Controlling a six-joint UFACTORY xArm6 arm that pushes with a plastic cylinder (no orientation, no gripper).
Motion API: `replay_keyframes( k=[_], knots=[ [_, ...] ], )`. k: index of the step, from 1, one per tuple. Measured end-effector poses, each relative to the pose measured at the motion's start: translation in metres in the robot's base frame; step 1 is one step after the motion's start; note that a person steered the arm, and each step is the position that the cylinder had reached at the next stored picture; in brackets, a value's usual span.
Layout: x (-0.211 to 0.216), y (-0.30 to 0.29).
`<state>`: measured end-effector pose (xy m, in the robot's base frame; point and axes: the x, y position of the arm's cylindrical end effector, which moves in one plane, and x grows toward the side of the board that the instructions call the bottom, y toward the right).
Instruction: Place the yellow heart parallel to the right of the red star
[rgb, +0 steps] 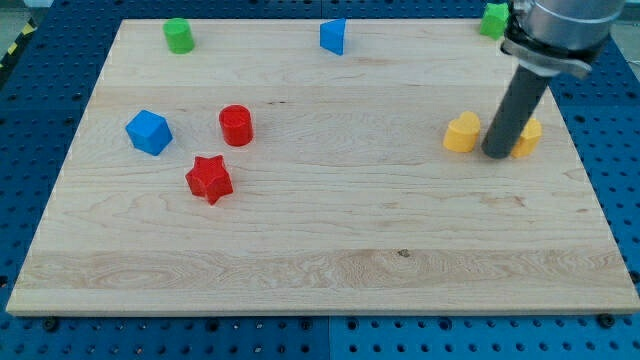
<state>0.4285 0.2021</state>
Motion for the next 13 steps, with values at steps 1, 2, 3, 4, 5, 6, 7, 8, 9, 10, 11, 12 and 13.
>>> replay_keyframes(
  k=[1,2,3,4,5,6,7,8,9,10,11,12,13],
  knots=[
    [-0.005,0.01],
    [-0.008,0.003],
    [-0.016,-0.019],
    [-0.009,-0.061],
    [-0.009,-0.064],
    [-0.009,-0.064],
    [-0.03,-0.064],
    [-0.037,-0.073],
    [-0.037,-0.089],
    [-0.036,-0.091],
    [-0.005,-0.109],
    [0.014,-0.125],
    [0.023,-0.109]
  ],
)
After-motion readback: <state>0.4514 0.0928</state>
